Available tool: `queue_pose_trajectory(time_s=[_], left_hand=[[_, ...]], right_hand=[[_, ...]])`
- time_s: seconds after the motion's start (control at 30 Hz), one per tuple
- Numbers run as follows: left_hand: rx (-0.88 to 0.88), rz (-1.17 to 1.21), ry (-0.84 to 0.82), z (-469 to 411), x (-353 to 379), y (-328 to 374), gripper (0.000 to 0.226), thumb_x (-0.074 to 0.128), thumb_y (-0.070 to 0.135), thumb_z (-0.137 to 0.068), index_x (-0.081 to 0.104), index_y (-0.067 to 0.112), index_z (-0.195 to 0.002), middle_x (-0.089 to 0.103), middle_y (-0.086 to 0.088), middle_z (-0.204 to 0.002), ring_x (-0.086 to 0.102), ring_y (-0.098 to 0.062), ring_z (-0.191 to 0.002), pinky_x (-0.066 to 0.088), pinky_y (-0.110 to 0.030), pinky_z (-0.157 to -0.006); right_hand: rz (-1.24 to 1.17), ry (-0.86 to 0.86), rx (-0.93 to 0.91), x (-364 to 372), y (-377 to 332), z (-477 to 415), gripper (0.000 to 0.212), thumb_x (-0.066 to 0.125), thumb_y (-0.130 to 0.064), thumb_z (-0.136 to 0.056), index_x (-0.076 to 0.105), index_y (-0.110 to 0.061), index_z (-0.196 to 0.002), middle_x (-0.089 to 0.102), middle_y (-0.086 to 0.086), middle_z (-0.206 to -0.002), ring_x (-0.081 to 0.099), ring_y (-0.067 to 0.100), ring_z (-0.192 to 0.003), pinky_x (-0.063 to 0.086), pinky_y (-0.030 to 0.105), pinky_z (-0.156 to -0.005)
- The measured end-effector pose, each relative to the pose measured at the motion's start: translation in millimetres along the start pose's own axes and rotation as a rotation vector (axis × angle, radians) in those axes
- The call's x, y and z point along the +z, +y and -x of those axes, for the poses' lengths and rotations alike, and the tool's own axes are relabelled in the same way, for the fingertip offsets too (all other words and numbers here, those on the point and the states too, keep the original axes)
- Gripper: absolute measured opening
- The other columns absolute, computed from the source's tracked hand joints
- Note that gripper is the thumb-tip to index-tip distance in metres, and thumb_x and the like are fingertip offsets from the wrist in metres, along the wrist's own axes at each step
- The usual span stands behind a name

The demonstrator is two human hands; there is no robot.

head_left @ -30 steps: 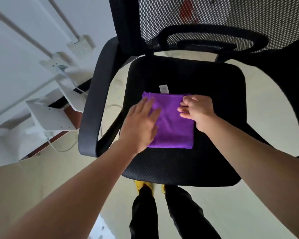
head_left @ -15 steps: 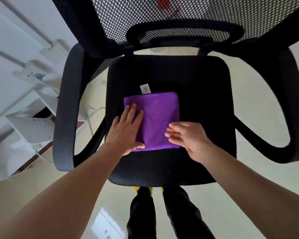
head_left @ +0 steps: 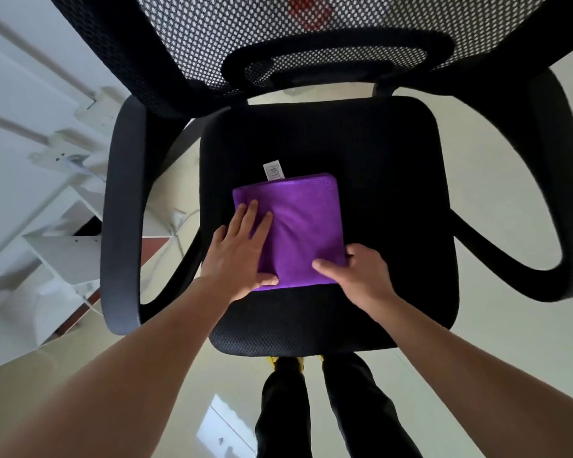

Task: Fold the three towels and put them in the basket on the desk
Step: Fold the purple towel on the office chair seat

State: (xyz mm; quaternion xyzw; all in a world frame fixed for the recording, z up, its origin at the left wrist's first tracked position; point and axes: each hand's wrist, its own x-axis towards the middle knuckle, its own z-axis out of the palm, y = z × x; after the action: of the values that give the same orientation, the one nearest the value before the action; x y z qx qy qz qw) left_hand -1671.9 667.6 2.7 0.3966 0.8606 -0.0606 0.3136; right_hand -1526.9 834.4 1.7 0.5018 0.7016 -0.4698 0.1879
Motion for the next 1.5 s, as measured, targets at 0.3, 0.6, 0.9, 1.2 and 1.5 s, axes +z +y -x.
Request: queue_pose_trajectory(time_s=[0.3,0.6,0.9,1.2,1.5], left_hand=[[0.033,0.402,0.169,-28,-61,37,0.029,0.052,0.038,-0.095,0.068,0.020,-0.112,0.068,-0.001,-0.108,0.062,-0.020,-0.099,0.050,-0.040,-0.088],[-0.120,0.906,-0.104,-96,-65,71,0.022,0.048,-0.001,-0.095,0.064,-0.003,-0.110,0.067,-0.017,-0.097,0.064,-0.017,-0.071,0.055,-0.017,-0.059],[0.013,0.311,0.126,-119,-72,70,0.068,0.084,0.026,-0.068,0.050,0.019,-0.126,0.054,-0.008,-0.125,0.056,-0.024,-0.109,0.051,-0.042,-0.089],[0.467,-0.223,0.089,-124,-110,86,0.087,0.080,0.032,-0.071,0.034,0.026,-0.144,0.050,-0.004,-0.129,0.036,-0.025,-0.129,0.023,-0.044,-0.112],[0.628,-0.289,0.382,-34,-64,40,0.046,0.073,-0.002,-0.049,0.059,0.005,-0.092,0.058,-0.015,-0.098,0.056,-0.033,-0.089,0.049,-0.042,-0.075]], right_hand=[[-0.355,0.011,0.164,-88,9,-41,0.038,0.082,-0.019,-0.073,0.065,-0.010,-0.107,0.069,0.006,-0.105,0.066,0.018,-0.091,0.058,0.034,-0.067],[-0.633,0.194,0.297,-49,45,-27,0.052,0.089,-0.015,-0.066,0.060,-0.010,-0.109,0.068,0.004,-0.089,0.070,0.019,-0.079,0.060,0.039,-0.076],[-0.721,0.063,0.238,-67,32,-32,0.045,0.085,-0.013,-0.070,0.061,-0.018,-0.107,0.066,-0.002,-0.099,0.066,0.015,-0.086,0.054,0.027,-0.064],[0.057,0.305,-0.327,-60,41,-16,0.035,0.078,-0.021,-0.076,0.053,-0.025,-0.100,0.056,-0.010,-0.095,0.057,0.013,-0.078,0.042,0.026,-0.058],[0.722,0.333,-0.770,-54,60,7,0.044,0.078,-0.009,-0.062,0.063,-0.019,-0.101,0.059,0.007,-0.104,0.057,0.026,-0.084,0.050,0.033,-0.060]])
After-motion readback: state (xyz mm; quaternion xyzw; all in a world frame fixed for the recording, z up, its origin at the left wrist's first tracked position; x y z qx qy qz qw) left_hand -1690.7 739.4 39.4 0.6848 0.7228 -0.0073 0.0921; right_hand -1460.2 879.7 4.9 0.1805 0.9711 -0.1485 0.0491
